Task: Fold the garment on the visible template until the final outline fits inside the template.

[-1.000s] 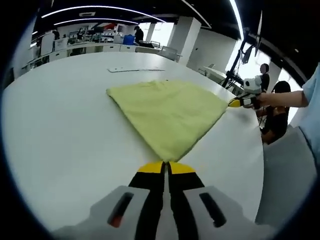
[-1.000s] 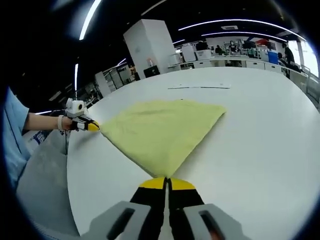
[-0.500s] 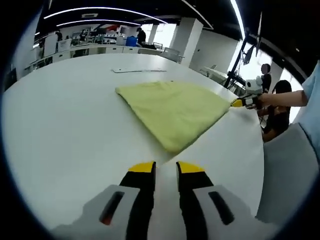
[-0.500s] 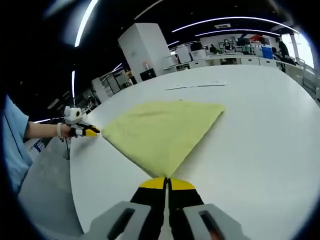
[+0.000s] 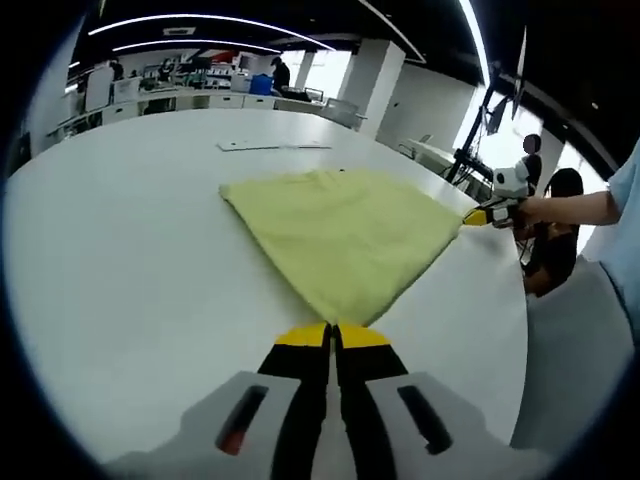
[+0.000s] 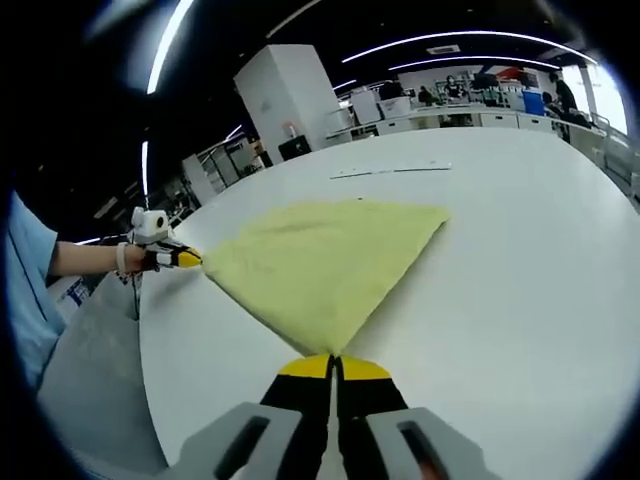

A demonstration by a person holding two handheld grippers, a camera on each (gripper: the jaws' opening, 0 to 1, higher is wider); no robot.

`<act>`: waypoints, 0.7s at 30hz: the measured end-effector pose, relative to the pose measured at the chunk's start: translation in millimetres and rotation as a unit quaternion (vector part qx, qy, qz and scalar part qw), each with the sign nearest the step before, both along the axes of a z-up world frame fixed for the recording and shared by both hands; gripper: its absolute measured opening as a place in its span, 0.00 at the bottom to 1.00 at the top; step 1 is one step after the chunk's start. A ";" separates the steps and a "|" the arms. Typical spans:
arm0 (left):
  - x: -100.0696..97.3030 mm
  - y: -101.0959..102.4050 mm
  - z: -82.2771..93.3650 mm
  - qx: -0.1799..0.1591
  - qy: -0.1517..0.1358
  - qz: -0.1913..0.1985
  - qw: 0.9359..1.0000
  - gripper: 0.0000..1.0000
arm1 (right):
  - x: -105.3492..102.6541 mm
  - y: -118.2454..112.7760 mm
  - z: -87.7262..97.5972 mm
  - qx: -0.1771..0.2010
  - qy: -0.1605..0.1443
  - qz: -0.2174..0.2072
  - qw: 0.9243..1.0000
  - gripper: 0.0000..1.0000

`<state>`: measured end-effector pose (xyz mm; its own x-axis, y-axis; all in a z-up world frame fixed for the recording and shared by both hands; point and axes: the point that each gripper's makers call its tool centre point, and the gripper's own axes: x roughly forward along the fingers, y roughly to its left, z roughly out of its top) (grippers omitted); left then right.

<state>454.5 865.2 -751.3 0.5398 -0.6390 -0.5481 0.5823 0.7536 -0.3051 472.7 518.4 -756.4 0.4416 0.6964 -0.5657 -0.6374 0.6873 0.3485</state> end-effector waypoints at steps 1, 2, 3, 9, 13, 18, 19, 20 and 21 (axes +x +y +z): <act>-2.4 1.3 0.1 -0.003 0.003 0.003 1.000 0.00 | -0.1 -0.3 0.0 0.000 0.000 -0.001 1.000 0.00; -4.2 1.5 0.5 -0.007 0.005 0.004 1.000 0.00 | -0.2 -0.6 0.2 0.001 0.000 -0.002 1.000 0.00; -6.9 2.0 0.2 -0.009 0.009 0.005 1.000 0.00 | -0.3 -1.2 0.3 0.002 0.001 -0.003 1.000 0.00; -23.1 3.5 -3.6 -0.013 0.015 0.008 1.000 0.00 | -7.8 -1.4 -0.7 0.001 0.003 0.001 1.000 0.00; -37.2 3.3 -3.4 -0.023 0.021 0.014 0.999 0.00 | -14.2 -1.6 0.4 0.007 0.003 -0.002 1.000 0.00; -53.3 7.9 -3.5 -0.027 0.025 0.024 0.999 0.00 | -28.0 0.9 -0.5 0.013 0.009 0.004 1.000 0.00; -55.0 8.1 -3.0 -0.028 0.025 0.026 0.999 0.00 | -30.6 1.6 -0.3 0.013 0.008 0.005 1.000 0.00; -57.5 8.1 -2.5 -0.028 0.024 0.026 0.999 0.00 | -34.5 2.5 -0.1 0.012 0.007 0.007 1.000 0.00; -61.2 8.1 -1.8 -0.028 0.024 0.026 0.999 0.00 | -36.7 2.5 -0.1 0.012 0.007 0.008 1.000 0.00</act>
<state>393.2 873.3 -753.1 0.5478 -0.6402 -0.5386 0.5262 0.7642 -0.3731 436.0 520.9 -756.5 0.4226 0.7166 -0.5549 -0.6426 0.6686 0.3741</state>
